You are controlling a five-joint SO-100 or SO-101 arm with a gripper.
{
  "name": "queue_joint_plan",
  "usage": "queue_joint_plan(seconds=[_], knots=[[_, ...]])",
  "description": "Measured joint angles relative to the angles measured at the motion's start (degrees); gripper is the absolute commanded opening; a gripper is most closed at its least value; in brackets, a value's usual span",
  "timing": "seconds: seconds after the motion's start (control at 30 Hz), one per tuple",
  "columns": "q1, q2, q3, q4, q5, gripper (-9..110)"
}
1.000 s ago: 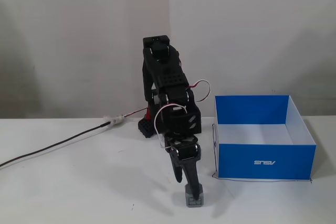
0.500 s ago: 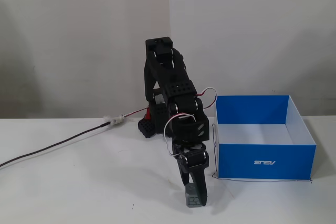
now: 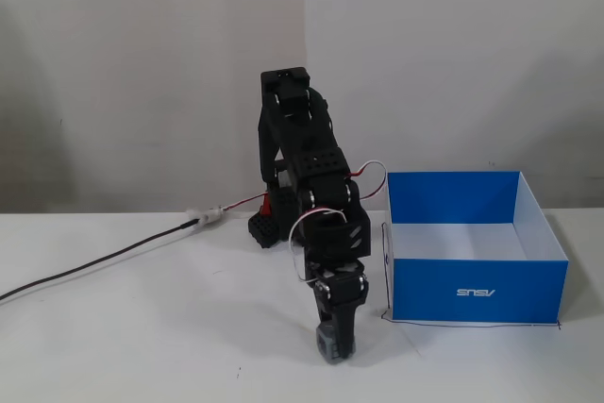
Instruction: Pick the gray block and keep it in the box.
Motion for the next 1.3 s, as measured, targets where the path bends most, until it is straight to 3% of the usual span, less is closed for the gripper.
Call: queue_joint_plan(seconds=[0.5, 1.3], knots=[[1.14, 13.18, -4.92, 10.37, 0.0, 0], [-16.96, 41.22, -1.76, 13.97, -0.79, 0]])
